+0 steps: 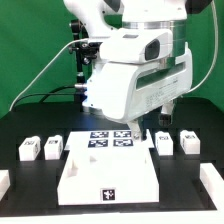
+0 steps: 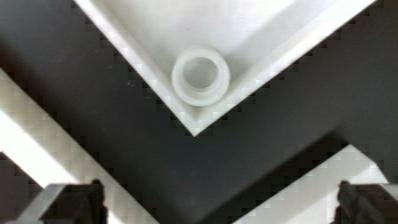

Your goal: Assemble one leg

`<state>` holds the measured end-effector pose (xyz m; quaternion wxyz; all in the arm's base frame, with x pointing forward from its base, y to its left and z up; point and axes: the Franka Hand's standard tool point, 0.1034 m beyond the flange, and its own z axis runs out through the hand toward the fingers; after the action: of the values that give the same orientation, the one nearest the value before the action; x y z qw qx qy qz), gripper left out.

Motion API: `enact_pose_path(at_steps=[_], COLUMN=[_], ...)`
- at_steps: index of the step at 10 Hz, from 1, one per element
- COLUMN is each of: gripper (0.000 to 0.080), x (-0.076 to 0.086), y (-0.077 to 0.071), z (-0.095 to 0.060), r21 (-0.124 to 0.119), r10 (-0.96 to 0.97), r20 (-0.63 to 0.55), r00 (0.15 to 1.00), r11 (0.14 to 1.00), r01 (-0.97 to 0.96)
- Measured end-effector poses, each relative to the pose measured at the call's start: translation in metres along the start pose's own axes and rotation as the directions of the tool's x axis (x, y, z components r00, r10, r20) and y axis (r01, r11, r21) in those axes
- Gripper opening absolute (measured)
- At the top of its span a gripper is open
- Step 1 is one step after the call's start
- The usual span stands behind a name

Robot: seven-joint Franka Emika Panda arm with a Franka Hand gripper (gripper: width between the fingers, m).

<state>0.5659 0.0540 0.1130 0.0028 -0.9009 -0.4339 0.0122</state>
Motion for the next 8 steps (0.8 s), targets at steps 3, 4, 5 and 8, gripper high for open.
enact_pose_path(at_steps=[3, 4, 5, 8], gripper=[0.0650, 0.0650, 0.0650, 0.0650], x=[0.000, 0.000, 0.000, -0.034], y=[0.000, 0.000, 0.000, -0.032], z=[0.000, 0.000, 0.000, 0.009], r21=[0.000, 0.000, 0.000, -0.019], r10=[0.000, -0.017, -0.041, -0.268], r20=[0.000, 0.000, 0.000, 0.005], r00=[1.000, 1.000, 0.999, 0.964], r11=[1.000, 1.000, 0.999, 0.963], r01=[0.000, 0.017, 0.041, 0.268])
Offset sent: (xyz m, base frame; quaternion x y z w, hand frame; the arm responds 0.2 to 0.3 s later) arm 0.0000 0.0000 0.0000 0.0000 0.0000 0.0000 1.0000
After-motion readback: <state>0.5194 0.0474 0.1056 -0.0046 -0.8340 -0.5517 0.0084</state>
